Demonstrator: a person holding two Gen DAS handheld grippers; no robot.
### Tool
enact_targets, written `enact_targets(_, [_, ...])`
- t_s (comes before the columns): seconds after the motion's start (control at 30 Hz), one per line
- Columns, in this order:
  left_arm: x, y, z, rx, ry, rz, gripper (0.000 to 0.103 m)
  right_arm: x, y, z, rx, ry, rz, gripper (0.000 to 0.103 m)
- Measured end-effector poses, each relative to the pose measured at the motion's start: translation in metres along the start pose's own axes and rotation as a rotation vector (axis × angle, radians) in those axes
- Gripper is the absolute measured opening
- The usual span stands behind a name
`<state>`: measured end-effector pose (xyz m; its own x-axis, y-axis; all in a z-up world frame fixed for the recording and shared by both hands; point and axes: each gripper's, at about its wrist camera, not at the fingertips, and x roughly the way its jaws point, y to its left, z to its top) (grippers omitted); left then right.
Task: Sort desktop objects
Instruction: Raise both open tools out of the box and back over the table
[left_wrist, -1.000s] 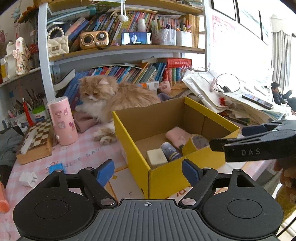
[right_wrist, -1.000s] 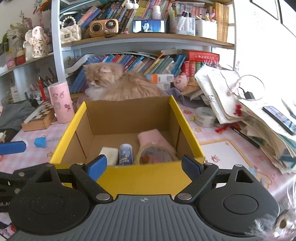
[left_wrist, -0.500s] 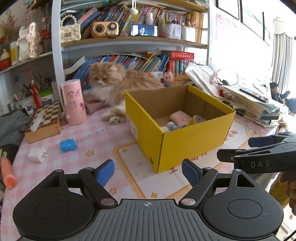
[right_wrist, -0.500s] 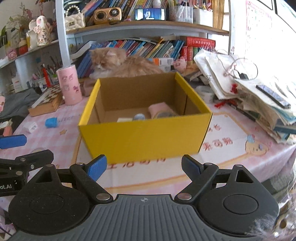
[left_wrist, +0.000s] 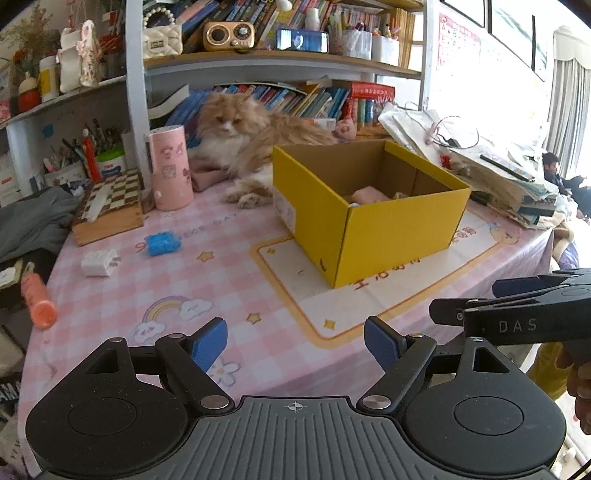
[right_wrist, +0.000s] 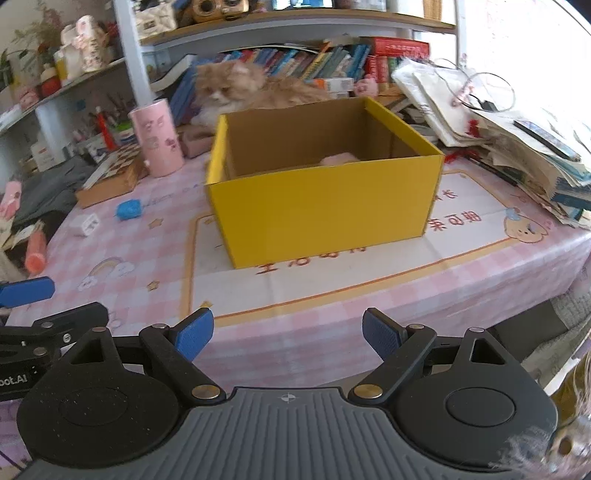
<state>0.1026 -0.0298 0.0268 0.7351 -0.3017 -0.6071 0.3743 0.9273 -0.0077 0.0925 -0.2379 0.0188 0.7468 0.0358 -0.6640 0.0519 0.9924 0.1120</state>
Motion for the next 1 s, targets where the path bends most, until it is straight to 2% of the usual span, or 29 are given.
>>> enact_targets(0.47, [-0.016,0.022,-0.018,-0.004,0.028,0.033,0.086,0.0,0.049,-0.009,-0.1,0.009,0.071,0.087])
enact_targets(1.0, [-0.033,0.057,-0.033,-0.066,0.024,0.099,0.087,0.011,0.092,-0.012,-0.175,0.034,0.131,0.087])
